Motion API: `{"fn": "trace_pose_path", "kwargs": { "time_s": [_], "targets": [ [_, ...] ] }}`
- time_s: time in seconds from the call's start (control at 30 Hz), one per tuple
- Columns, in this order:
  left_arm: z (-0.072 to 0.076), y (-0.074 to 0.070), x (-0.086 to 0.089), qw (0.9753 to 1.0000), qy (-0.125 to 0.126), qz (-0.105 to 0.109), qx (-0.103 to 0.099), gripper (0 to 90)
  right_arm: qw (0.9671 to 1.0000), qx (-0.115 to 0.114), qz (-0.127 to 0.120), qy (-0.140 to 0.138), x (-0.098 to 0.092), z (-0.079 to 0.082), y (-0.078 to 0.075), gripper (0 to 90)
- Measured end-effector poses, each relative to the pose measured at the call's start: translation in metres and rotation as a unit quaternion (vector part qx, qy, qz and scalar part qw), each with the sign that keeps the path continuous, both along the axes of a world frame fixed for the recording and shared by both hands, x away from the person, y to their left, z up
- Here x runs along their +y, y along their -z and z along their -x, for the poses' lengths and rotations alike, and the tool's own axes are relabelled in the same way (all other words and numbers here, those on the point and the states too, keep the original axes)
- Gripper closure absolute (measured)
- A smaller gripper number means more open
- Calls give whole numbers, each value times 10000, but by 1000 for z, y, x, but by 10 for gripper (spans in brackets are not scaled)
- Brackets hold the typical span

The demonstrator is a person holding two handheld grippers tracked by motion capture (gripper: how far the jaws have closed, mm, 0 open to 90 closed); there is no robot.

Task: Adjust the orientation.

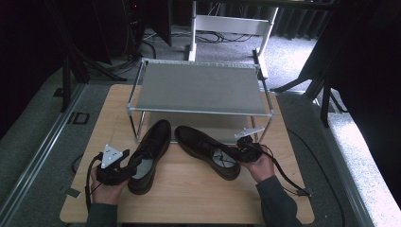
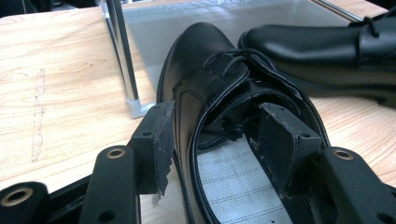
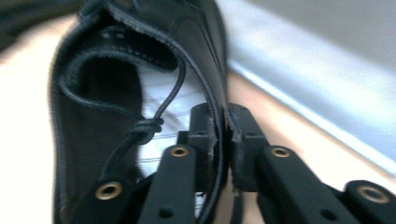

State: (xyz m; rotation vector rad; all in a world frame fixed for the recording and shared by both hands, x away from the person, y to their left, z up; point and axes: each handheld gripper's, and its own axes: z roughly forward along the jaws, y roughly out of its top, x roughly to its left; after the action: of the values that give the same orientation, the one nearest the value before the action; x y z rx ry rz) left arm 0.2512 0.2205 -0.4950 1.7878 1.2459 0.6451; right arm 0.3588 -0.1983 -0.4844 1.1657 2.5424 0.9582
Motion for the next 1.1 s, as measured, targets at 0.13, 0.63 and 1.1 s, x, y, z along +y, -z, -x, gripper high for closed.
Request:
{"fn": "trace_pose_path", "kwargs": {
  "time_s": [0.13,0.63,1.1],
  "targets": [
    [1,-1,0,10000,15,11,-23,461,9989,-34,-261,-376,4,14,-6,550],
    [6,-4,1,9999,118,-31,-10,439,9916,-1277,-153,-130,-60,58,-16,694],
    [0,0,6,9996,166,62,223,515,9956,-547,-5,-763,-37,59,24,871]
  ]
}}
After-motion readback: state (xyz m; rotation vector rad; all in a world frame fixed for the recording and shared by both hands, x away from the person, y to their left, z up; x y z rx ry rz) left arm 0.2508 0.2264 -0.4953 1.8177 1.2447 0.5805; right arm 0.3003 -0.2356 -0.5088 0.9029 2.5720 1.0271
